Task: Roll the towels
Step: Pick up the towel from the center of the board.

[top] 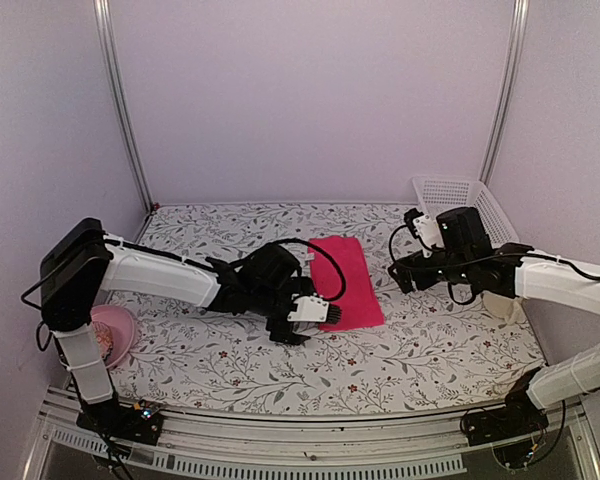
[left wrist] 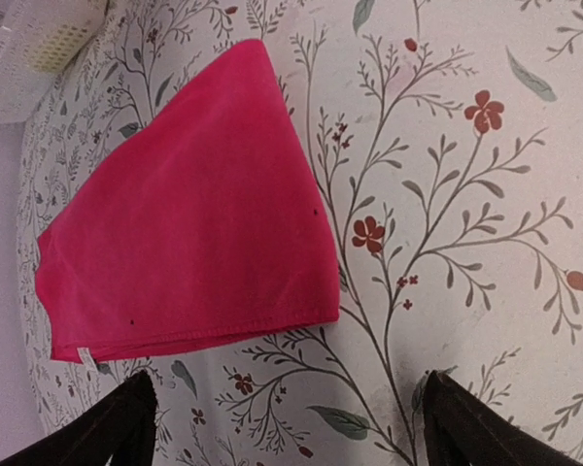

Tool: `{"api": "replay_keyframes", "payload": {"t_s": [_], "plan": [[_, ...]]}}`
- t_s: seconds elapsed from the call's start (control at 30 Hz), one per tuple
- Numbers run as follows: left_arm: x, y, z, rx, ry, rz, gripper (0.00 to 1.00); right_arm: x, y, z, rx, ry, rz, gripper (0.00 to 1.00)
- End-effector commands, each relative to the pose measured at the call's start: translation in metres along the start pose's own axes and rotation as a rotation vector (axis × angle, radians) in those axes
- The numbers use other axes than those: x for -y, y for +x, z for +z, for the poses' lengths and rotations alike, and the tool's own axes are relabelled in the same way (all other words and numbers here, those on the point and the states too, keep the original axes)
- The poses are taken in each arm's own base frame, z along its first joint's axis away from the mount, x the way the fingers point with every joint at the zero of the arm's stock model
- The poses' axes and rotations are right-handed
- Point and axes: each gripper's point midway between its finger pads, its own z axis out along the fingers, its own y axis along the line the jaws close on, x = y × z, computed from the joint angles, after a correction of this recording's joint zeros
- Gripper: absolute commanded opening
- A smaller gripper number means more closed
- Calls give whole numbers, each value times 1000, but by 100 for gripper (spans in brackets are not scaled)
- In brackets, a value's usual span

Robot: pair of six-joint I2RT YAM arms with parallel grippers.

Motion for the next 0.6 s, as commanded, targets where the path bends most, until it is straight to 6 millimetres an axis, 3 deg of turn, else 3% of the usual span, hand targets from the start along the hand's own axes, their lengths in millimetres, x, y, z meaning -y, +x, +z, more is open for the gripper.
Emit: {"api": "replay_keyframes", "payload": {"t_s": [0.0, 0.13, 0.3, 0.4, 0.57], "plan": [[-3, -14, 20, -21, -42, 50, 94, 16, -4, -22, 70, 62, 73, 99], [7, -14, 35, -46, -30, 70, 87, 28, 0, -38, 103, 111, 104, 99], [28, -2, 60, -99, 2, 88, 73, 27, 2, -51, 126, 95, 131, 99], [30, 2, 67, -124, -11, 85, 66, 25, 5, -50, 118, 82, 133, 99], [35, 10, 74, -164, -1, 74, 42, 17, 14, -38, 72, 49, 104, 100]]}}
